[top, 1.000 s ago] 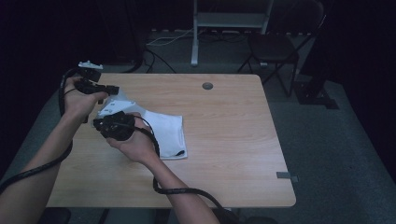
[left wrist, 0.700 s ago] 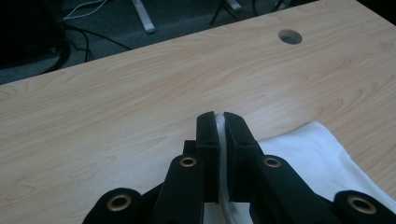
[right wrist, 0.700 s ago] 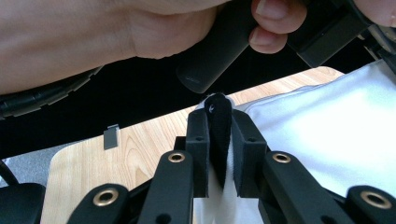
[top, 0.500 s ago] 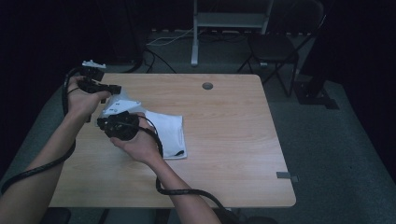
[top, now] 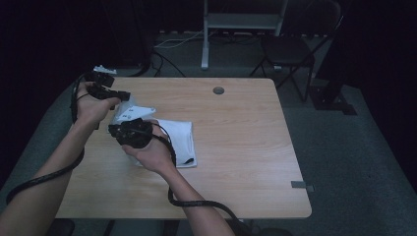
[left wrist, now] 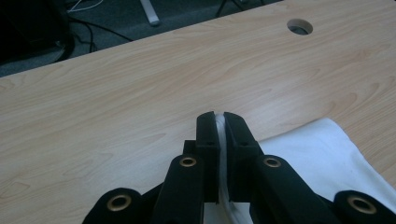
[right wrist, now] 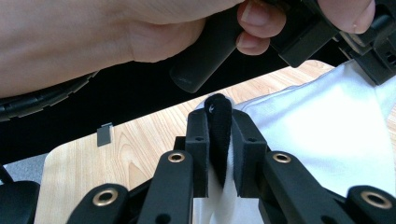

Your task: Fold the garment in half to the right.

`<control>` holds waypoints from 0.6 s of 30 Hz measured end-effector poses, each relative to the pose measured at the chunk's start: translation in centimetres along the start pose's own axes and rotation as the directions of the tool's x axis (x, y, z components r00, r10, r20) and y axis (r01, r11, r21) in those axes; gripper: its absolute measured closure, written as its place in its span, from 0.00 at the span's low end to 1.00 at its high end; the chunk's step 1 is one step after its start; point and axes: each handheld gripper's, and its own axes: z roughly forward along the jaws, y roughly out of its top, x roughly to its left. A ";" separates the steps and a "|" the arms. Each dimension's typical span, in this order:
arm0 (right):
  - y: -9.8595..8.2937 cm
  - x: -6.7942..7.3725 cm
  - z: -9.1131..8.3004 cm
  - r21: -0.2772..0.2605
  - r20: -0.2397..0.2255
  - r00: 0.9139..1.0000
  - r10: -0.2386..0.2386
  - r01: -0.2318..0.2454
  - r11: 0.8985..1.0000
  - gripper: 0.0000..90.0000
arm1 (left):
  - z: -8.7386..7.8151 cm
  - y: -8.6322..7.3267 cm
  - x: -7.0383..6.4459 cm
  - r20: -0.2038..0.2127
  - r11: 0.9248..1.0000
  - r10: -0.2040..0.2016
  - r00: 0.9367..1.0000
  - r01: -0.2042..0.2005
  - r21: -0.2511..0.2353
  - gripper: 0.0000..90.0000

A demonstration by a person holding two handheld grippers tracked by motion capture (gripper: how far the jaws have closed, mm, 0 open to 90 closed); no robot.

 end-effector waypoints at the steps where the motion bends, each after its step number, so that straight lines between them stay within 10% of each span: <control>1: -0.1 0.0 0.0 0.001 0.001 1.000 0.001 -0.001 1.000 0.88 | 0.1 0.0 -0.1 0.000 1.000 0.001 1.000 -0.001 0.003 0.95; 18: -1.0 -0.8 -0.8 0.006 0.015 1.000 0.012 -0.012 1.000 0.88 | 1.1 0.1 -1.2 0.001 1.000 0.014 1.000 -0.014 0.013 0.95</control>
